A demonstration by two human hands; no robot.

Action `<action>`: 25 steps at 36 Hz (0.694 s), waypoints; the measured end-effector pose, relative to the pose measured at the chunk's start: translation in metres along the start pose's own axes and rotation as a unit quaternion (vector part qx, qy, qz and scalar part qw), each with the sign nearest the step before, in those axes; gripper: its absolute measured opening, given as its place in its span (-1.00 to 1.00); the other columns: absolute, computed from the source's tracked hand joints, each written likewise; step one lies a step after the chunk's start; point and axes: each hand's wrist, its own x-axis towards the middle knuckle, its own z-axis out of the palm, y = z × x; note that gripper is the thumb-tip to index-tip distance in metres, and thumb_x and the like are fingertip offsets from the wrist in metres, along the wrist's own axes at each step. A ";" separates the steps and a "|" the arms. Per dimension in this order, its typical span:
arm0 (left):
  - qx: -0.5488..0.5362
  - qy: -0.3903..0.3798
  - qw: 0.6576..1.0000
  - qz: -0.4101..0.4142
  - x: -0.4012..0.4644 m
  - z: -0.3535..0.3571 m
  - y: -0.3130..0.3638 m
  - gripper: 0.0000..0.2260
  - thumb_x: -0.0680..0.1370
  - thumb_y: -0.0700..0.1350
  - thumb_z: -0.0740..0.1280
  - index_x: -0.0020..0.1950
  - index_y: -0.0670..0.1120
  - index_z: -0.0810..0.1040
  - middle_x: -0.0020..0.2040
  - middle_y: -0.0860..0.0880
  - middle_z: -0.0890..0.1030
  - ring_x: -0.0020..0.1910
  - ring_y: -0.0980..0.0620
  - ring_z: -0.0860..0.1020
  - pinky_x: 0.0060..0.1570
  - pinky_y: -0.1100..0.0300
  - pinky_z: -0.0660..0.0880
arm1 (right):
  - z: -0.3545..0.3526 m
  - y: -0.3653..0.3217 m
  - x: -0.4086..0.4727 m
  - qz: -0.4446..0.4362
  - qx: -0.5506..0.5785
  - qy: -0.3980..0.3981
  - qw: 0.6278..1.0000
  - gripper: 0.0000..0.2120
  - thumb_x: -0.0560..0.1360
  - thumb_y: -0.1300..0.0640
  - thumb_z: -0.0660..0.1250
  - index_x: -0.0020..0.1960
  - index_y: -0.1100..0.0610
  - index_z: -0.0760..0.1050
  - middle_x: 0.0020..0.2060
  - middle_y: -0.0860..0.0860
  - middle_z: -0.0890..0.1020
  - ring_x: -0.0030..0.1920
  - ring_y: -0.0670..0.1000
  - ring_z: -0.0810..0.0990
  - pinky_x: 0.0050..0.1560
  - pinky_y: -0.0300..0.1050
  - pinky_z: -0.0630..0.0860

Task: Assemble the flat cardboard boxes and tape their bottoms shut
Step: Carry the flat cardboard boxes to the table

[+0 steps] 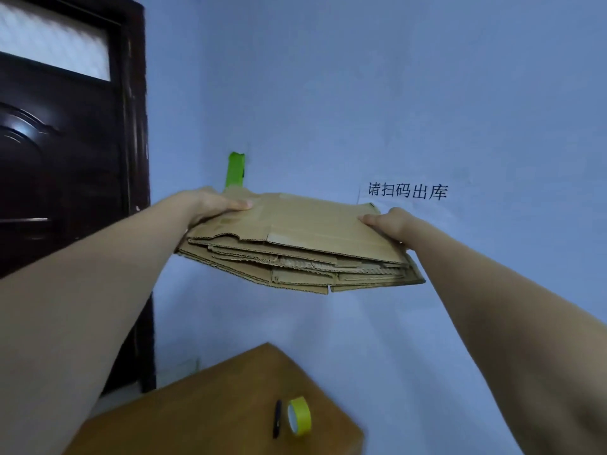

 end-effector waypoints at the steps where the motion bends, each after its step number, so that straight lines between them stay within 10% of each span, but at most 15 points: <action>1: 0.003 0.011 1.000 -0.005 0.007 0.004 0.002 -0.26 0.35 0.23 0.45 0.35 -0.17 0.34 0.15 -0.16 0.55 0.03 -0.17 0.56 0.13 -0.05 0.48 | 0.000 0.002 0.015 -0.007 0.000 -0.003 1.000 -0.37 0.50 -0.16 0.31 0.37 0.26 0.31 0.26 0.16 0.47 0.07 0.16 0.49 0.08 0.01 0.43; 25: -0.007 0.132 0.980 -0.148 0.236 0.009 -0.093 -0.19 0.43 0.17 0.42 0.47 -0.24 0.18 0.37 -0.19 0.39 0.25 -0.20 0.45 0.19 -0.02 0.41 | 0.207 -0.028 0.315 -0.106 0.008 -0.182 0.977 -0.31 0.48 -0.19 0.31 0.39 0.28 0.28 0.31 0.16 0.43 0.24 0.18 0.46 0.25 0.11 0.42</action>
